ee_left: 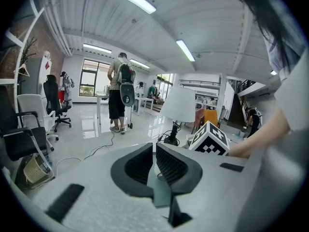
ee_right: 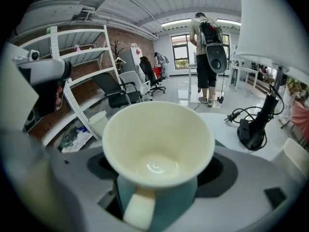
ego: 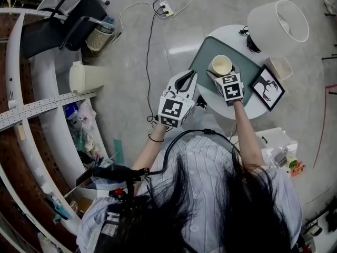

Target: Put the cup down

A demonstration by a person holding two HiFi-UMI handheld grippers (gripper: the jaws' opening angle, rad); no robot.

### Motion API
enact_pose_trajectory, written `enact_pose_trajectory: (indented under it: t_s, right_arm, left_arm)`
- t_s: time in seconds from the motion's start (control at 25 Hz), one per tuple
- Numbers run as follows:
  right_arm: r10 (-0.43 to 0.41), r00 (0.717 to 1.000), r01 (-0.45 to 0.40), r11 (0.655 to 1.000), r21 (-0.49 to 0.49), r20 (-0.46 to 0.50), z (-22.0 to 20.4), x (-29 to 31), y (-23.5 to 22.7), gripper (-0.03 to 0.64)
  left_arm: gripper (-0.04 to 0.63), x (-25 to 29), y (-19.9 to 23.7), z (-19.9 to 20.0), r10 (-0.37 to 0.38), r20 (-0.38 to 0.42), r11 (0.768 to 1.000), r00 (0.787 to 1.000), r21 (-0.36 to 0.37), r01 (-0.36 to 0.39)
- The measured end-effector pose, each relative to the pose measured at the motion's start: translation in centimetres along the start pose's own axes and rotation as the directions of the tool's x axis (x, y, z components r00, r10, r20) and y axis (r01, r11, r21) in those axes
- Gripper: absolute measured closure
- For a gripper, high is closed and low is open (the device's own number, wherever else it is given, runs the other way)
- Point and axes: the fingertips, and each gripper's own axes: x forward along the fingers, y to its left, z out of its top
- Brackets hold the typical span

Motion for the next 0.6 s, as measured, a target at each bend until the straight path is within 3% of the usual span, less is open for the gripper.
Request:
enact_pose_trajectory:
  t_s: [0.6]
  right_arm:
    - [0.012, 0.999, -0.02, 0.982, -0.187, -0.048, 1.2, 4.1, 0.7, 0.196]
  left_arm:
    - [0.577, 0.2, 0.3, -1.5, 0.01, -0.036, 1.0, 0.999, -0.012, -0.011]
